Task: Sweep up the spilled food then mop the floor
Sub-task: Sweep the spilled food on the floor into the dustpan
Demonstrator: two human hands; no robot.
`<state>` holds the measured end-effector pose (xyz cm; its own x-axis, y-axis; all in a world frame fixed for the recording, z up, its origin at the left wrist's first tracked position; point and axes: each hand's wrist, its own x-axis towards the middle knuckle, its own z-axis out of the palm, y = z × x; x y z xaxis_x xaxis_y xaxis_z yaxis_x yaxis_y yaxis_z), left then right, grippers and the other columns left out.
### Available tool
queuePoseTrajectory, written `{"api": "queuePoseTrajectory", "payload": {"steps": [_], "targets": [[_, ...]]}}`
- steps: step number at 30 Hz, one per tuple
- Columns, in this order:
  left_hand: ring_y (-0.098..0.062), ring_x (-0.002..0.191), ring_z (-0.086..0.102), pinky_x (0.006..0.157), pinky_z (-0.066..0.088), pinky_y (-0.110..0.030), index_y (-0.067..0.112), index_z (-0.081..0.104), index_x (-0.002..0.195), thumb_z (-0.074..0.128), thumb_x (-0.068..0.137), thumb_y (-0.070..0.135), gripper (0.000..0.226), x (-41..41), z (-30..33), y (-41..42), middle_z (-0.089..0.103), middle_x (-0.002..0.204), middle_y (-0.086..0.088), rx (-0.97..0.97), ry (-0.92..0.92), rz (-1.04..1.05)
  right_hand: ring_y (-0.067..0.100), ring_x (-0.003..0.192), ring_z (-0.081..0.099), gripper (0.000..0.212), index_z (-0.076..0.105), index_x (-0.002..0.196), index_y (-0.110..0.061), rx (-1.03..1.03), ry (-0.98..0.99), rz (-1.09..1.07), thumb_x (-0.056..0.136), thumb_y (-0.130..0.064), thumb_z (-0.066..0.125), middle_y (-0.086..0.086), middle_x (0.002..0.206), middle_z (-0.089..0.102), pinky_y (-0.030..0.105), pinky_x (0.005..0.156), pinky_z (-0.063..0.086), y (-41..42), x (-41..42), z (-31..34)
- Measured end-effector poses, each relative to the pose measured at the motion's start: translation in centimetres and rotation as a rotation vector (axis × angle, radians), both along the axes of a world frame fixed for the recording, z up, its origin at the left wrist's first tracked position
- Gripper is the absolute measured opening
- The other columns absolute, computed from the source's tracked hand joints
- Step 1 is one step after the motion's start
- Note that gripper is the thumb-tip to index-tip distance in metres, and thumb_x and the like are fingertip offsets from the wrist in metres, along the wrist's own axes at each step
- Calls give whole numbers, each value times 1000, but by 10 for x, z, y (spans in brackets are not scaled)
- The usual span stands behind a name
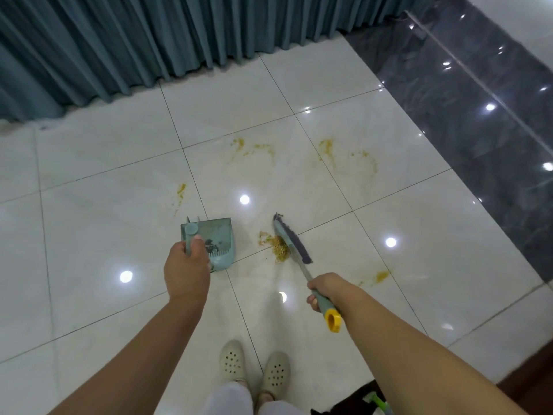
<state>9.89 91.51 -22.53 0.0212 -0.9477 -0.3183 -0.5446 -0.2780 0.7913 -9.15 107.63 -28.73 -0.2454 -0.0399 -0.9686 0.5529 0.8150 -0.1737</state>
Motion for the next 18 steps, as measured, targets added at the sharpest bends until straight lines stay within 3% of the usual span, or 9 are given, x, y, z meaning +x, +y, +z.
{"api": "queuePoseTrajectory", "payload": {"steps": [7, 12, 16, 18], "targets": [[-9, 52, 50, 44, 34, -21, 10, 55, 80, 44, 94, 38, 34, 6, 10, 10, 55, 64, 3, -26, 39, 49, 15, 45, 49, 18, 49, 84, 1, -6, -58, 57, 93, -14, 52, 16, 71, 57, 21, 38, 43, 9, 10, 11], [-13, 55, 50, 49, 38, -23, 15, 52, 74, 44, 93, 41, 34, 15, 13, 11, 56, 66, 0, -9, 79, 84, 18, 44, 48, 17, 48, 81, 3, 5, 55, 257, 93, -8, 53, 17, 69, 56, 16, 35, 40, -1, -2, 24], [-16, 59, 50, 56, 44, -30, 17, 51, 73, 44, 93, 43, 33, 24, 13, 12, 57, 69, -2, 0, 96, 107, 16, 27, 47, 17, 47, 77, 2, 12, 151, 418, 91, -5, 54, 16, 61, 54, 17, 35, 41, -16, -12, 27], [-18, 60, 51, 55, 44, -30, 15, 53, 75, 44, 92, 43, 34, 29, 11, 15, 57, 70, -3, 1, 91, 115, 16, 29, 47, 15, 48, 78, 1, 0, 173, 464, 91, -4, 55, 16, 63, 54, 18, 35, 42, -25, -17, 24]]}}
